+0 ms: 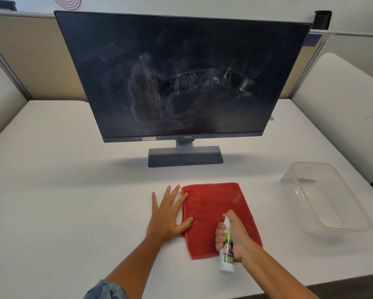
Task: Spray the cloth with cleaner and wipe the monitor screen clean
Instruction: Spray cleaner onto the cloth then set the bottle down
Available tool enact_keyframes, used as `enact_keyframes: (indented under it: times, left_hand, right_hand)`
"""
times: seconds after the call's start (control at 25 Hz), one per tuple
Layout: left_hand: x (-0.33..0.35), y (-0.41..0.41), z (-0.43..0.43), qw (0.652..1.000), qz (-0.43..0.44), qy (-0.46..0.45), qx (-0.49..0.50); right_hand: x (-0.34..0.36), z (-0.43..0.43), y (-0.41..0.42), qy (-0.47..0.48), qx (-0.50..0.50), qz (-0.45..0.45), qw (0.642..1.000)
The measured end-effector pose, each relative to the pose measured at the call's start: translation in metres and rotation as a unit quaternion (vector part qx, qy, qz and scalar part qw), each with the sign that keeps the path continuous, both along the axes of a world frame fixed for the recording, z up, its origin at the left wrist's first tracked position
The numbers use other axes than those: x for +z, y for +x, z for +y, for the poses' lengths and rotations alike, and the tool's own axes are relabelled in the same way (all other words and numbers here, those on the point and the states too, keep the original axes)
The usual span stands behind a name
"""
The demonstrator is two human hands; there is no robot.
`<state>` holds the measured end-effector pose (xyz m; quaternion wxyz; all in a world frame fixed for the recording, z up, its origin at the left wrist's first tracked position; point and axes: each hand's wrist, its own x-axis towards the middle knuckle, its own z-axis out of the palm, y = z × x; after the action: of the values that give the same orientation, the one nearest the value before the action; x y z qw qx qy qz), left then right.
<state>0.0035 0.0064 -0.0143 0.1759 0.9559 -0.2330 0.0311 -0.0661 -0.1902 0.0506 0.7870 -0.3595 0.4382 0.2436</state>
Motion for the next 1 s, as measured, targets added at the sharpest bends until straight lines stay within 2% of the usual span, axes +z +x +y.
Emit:
enact_keyframes:
  times: [1.0]
  left_hand:
    - [-0.0007, -0.0006, -0.0004, 1.000, 0.007, 0.000, -0.001]
  right_hand:
    - [0.0034, -0.0008, -0.0024, -0.004, 0.016, -0.023, 1.000]
